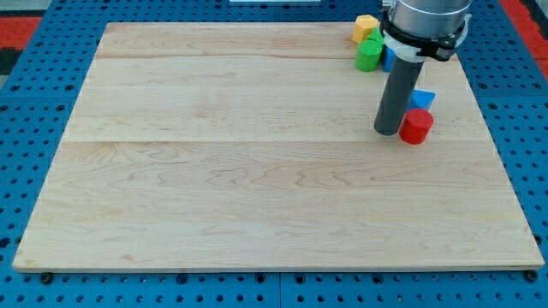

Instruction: Move red circle to the center

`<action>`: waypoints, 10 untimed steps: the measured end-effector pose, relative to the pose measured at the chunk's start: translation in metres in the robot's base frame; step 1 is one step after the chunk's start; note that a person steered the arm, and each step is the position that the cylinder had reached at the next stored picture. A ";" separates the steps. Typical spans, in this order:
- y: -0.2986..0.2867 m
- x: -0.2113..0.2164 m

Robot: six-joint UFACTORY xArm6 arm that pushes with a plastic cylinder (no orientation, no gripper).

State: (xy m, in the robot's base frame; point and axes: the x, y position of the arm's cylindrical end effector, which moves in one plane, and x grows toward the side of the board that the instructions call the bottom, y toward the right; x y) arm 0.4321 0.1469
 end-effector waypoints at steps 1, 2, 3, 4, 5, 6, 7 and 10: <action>0.004 0.030; 0.035 0.044; 0.086 0.014; 0.105 -0.010; 0.071 -0.013; 0.030 -0.013; -0.006 -0.007; -0.067 0.021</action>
State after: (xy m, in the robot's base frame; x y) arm 0.4527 0.0794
